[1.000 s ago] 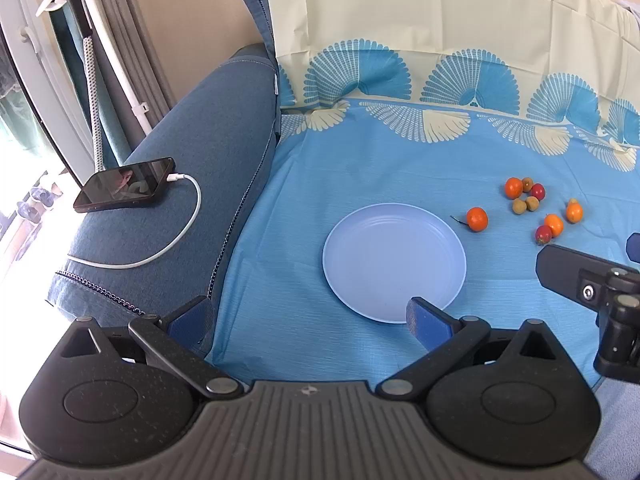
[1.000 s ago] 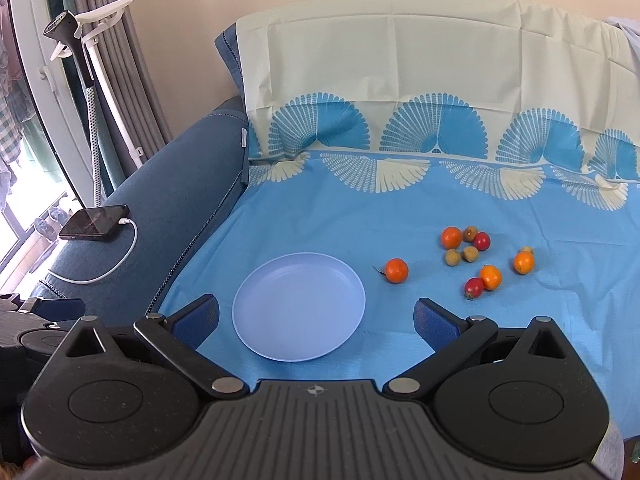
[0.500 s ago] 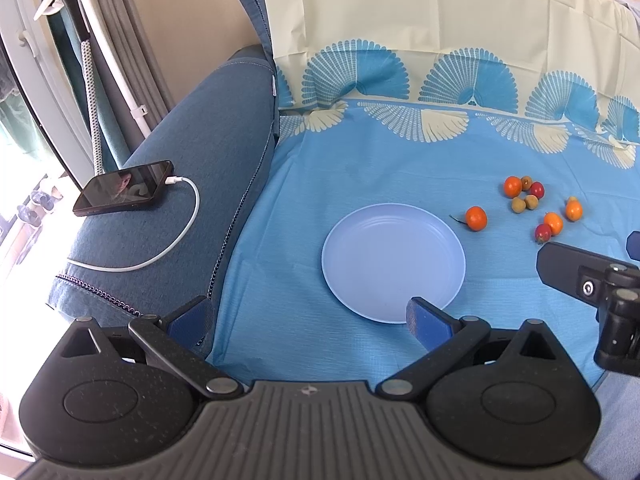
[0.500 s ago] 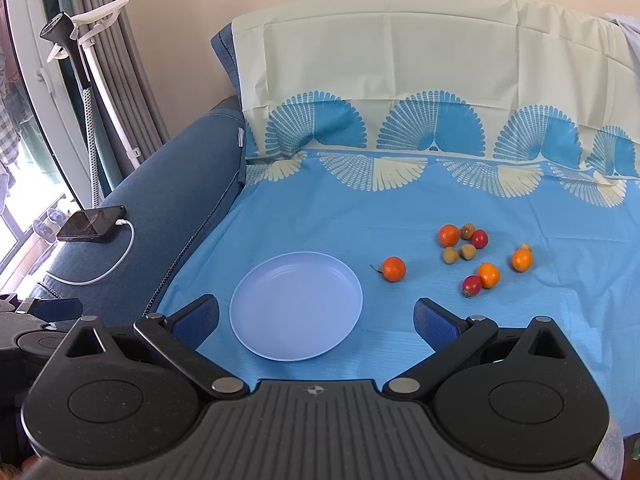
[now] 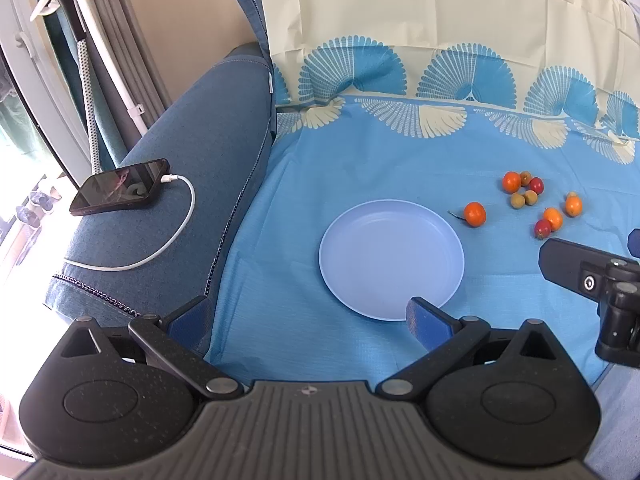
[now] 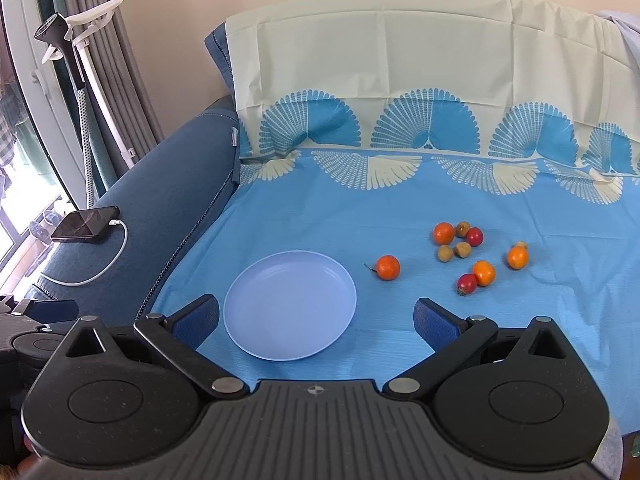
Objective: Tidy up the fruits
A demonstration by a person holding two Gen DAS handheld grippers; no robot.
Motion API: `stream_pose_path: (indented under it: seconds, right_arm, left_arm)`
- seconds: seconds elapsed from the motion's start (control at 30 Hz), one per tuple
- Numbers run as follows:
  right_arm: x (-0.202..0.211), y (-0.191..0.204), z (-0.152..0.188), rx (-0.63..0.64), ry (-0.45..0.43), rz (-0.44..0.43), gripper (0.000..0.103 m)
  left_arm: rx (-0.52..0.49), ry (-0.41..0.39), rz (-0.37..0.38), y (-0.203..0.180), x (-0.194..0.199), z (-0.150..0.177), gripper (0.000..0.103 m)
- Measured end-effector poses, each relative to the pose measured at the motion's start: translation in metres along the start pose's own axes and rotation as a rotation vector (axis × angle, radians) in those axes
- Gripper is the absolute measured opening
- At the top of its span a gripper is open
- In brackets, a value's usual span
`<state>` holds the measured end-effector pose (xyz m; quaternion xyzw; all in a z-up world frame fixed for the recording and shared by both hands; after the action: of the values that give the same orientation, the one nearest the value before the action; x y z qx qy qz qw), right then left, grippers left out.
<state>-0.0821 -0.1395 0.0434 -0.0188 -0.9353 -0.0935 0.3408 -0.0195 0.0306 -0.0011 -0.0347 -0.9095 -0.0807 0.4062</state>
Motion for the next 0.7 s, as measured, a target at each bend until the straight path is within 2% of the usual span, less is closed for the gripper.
stream_pose_path:
  seconds: [0.5,0.7]
  right_arm:
    - [-0.007,-0.005,0.002,-0.019,0.007,-0.002,0.103]
    - [-0.010,-0.032,0.011,-0.064,-0.021,0.051,0.103]
  left_arm:
    - [-0.014,0.024,-0.011,-0.002,-0.010,0.000,0.103]
    - [-0.041,0.055,0.023,-0.017,-0.017,-0.004,0.103]
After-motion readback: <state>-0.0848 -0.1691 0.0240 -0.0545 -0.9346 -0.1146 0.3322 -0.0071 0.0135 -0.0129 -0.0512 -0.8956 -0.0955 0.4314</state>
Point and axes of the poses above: each gripper's, at about its wrist camera, not at the fingertips, and x roughly against the way its jaws point, y to its left, z to its underside, the point moved 1 cm from there along -x, roughly the way its jaws point, and after that the axes turned 8 degrees about x, right-handed, at the moved point
